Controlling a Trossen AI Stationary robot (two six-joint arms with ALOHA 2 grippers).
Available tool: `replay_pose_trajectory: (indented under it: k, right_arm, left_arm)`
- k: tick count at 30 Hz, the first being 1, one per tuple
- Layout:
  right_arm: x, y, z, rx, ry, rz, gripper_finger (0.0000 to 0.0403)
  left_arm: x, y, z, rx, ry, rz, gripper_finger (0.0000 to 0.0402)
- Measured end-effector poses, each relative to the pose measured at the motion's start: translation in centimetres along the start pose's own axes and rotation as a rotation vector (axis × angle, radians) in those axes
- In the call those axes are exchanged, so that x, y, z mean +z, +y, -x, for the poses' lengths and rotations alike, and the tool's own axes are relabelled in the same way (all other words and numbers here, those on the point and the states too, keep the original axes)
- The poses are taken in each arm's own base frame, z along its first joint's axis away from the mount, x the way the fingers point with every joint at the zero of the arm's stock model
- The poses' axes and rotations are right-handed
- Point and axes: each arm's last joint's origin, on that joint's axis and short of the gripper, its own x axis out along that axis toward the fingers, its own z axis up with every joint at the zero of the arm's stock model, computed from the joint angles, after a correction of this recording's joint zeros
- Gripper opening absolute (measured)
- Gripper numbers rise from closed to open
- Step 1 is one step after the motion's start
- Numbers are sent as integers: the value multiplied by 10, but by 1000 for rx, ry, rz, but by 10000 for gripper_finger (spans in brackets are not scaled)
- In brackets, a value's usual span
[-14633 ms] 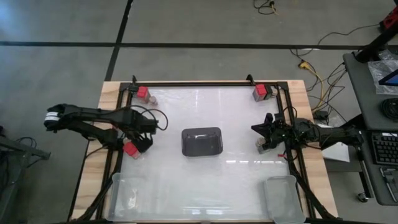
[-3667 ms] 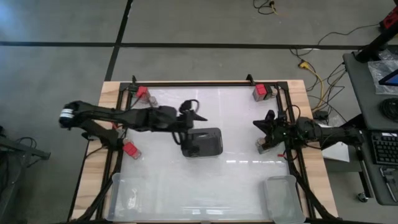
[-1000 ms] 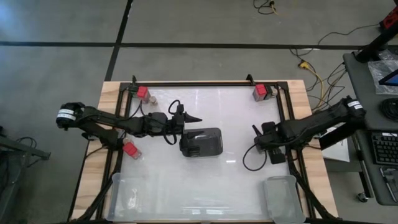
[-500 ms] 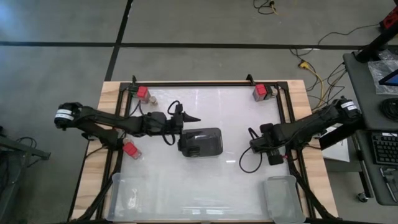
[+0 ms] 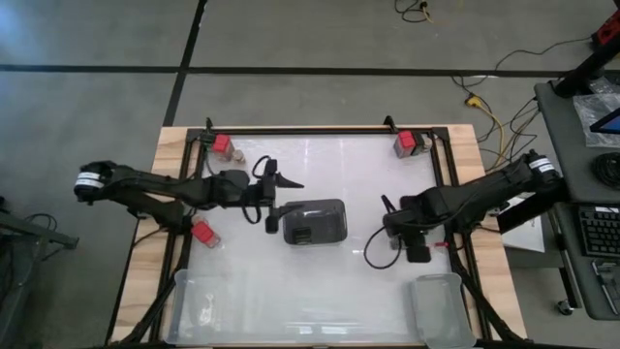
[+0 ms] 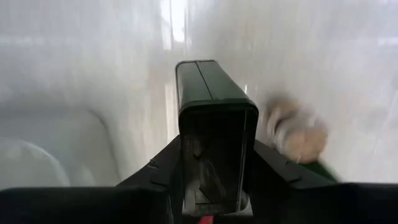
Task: Sort spices by type
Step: Put the black seasoning can into the black bin
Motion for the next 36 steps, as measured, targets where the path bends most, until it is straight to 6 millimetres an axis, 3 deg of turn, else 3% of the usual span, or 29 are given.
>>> replay_pose_trajectory:
  k: [7,12,17,22,28,36]
  right_arm:
    - [53,14,42,-139,-218,48,122]
    - [95,23,51,-164,-332,62,126]
    - [133,21,45,-180,-315,55,125]
    - [163,13,45,-192,-311,61,128]
    - [177,11,28,-212,-196,85,126]
    - [193,-6,10,-230,-123,60,128]
  left_arm:
    - [-15,12,-3,41,161,102,230]
    - [-14,10,0,27,333,144,230]
    - [-3,4,9,16,456,218,230]
    - [-12,-12,16,-25,563,227,230]
    - [-4,-29,22,-113,502,157,230]
    - [20,-27,48,-179,351,56,230]
